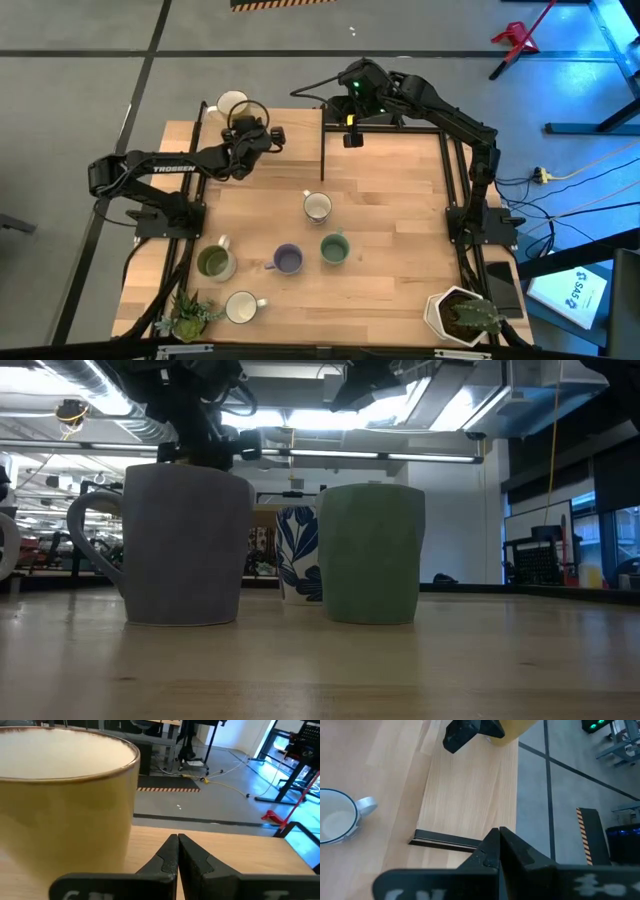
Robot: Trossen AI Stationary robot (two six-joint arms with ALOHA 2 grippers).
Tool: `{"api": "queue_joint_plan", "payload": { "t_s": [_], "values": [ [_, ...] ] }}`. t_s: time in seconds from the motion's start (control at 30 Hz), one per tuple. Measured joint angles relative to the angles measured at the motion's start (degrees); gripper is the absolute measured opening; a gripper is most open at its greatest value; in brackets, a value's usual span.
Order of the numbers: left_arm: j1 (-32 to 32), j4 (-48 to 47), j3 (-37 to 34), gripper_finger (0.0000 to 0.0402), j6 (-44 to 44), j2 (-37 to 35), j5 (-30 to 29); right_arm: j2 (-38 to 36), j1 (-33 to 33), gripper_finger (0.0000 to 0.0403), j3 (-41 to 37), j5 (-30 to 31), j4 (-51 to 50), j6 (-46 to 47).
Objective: Place coffee mugs
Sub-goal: Put the yellow cup on the shelf
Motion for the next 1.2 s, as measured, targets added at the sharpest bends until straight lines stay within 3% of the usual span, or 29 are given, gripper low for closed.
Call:
{"api": "queue_joint_plan", "payload": {
  "t_s": [0.23, 1.2],
  "values": [
    [0.0, -5.1, 0.0, 0.0, -4.3, -0.6, -0.9, 0.0, 0.1, 0.0, 0.0, 0.0, 0.5, 0.4],
    [0.0, -14.4, 0.0, 0.0, -5.8, -7.5, -3.4, 0.3, 0.0, 0.0, 0.0, -0.3, 3.8, 0.2]
  ]
}}
